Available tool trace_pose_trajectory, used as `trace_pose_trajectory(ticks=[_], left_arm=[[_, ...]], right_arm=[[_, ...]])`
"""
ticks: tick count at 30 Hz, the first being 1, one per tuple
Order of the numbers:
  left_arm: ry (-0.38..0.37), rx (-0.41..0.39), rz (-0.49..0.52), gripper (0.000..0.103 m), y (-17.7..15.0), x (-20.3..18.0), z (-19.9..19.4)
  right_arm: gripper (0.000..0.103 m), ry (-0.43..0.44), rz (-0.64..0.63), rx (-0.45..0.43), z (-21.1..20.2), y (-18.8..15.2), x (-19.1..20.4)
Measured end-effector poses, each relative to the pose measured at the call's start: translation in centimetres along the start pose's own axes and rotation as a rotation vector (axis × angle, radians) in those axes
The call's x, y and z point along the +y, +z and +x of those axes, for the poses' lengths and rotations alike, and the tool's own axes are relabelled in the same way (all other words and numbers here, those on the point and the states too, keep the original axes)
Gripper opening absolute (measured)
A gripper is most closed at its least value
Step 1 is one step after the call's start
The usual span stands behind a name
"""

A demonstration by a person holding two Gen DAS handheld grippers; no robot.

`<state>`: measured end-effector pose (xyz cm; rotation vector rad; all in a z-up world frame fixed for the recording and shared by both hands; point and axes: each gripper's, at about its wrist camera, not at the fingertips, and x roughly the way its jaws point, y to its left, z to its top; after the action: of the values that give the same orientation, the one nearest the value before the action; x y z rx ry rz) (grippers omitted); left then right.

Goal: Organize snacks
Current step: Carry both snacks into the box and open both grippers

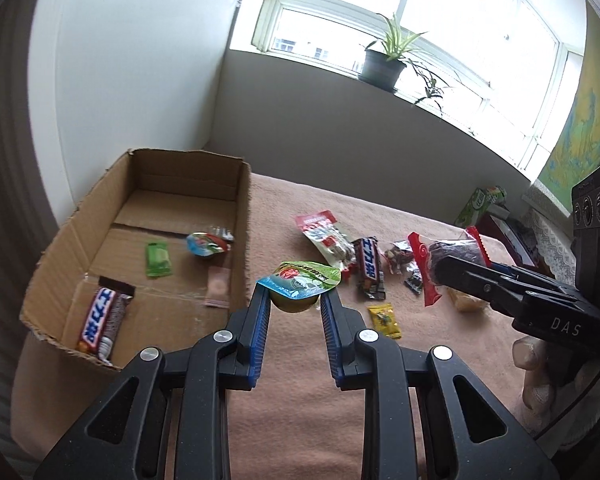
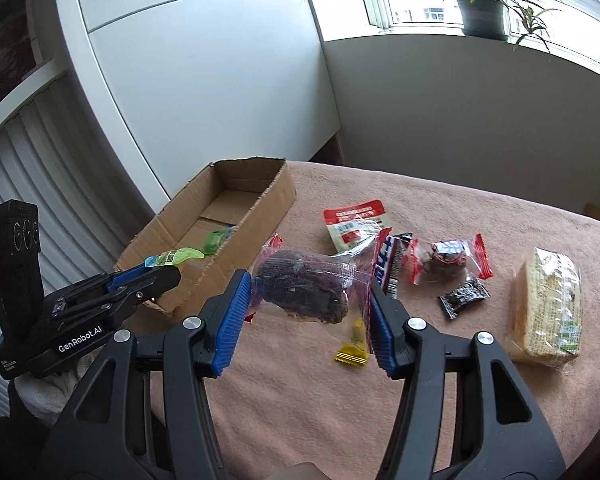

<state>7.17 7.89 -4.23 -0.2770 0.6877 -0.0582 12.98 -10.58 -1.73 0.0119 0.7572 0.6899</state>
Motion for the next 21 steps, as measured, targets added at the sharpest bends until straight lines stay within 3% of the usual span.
trace_pose_trajectory(ticks=[10, 21], left_arm=[[0.097, -0.046, -0.062, 0.024, 0.8, 5.6, -2.0], [0.149, -0.050, -0.112, 0.024, 3.2, 10.0, -0.8]], right_arm=[[0.057, 0.077, -0.082, 0.026, 3.1, 1.1, 5.7], [0.058, 0.122, -0.140, 0.110, 8.9, 1.2, 10.4]])
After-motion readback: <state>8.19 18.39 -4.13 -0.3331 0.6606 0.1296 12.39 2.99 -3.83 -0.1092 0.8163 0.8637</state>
